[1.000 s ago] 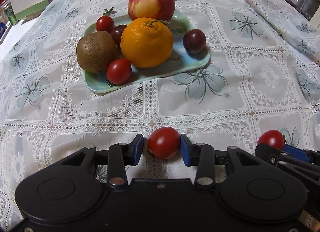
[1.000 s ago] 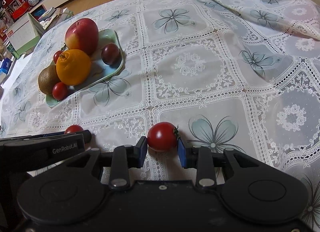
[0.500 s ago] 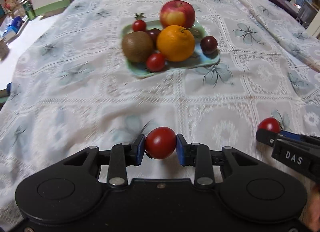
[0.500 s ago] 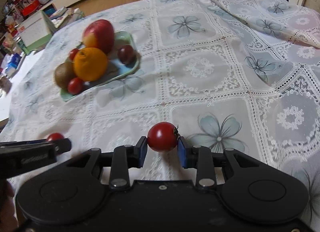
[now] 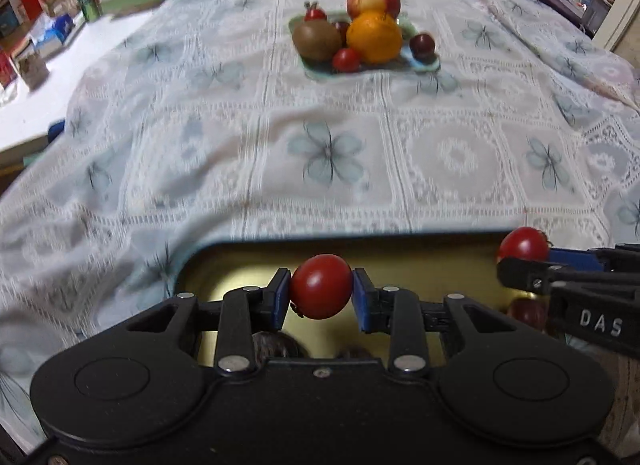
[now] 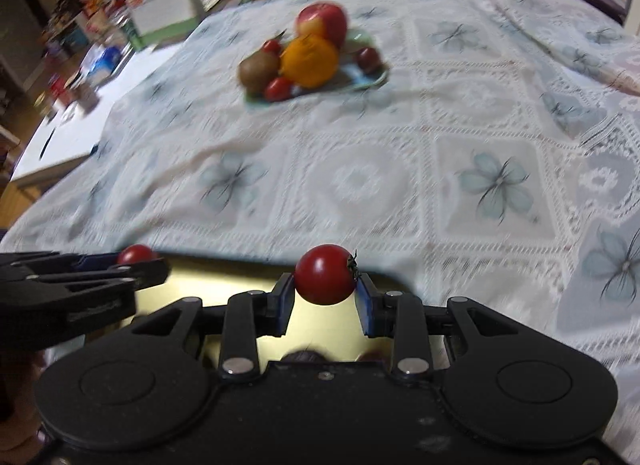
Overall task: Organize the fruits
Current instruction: 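Carry both red cherry tomatoes into the gold tray and open both grippers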
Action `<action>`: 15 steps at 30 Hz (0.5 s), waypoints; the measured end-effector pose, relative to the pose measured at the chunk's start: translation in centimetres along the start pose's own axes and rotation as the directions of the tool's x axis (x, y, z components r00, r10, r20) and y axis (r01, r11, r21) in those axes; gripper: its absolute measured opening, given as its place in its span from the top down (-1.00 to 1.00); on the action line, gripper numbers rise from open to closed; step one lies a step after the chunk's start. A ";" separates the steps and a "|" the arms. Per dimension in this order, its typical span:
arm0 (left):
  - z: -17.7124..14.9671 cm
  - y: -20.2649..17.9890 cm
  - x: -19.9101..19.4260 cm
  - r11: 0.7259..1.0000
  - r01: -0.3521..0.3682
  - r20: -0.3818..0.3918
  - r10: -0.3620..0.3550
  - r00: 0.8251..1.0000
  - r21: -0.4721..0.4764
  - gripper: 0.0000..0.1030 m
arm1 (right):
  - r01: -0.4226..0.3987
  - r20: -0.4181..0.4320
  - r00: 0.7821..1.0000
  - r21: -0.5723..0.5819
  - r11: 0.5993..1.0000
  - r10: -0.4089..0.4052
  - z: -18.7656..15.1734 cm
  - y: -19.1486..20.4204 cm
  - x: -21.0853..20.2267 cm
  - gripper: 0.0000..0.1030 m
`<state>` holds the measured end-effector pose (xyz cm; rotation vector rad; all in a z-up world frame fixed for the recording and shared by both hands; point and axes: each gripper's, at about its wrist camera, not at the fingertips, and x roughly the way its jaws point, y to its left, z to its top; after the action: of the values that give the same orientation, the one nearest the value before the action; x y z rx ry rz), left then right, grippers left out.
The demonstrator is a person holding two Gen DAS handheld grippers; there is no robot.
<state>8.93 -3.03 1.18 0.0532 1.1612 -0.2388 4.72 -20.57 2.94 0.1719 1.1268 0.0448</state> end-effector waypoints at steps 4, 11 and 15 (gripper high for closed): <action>-0.2 -0.1 1.0 1.000 -0.016 -0.027 0.017 1.000 0.008 0.20 | 0.007 -0.054 0.999 -0.033 0.999 -0.008 -0.7 1.7 0.5 0.35; 0.8 -0.7 2.1 0.998 -0.047 -0.032 0.048 0.998 0.032 0.18 | 0.025 -0.099 0.995 -0.044 0.999 -0.029 -0.6 2.6 2.1 0.35; 0.5 -0.9 1.9 0.998 -0.057 -0.017 0.058 0.998 0.039 0.18 | 0.026 -0.082 0.996 -0.031 0.999 -0.028 -0.3 2.5 2.4 0.33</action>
<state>9.95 -4.34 -0.31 0.1224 1.1711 -0.2097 5.61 -17.77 1.08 0.1293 1.2100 0.0450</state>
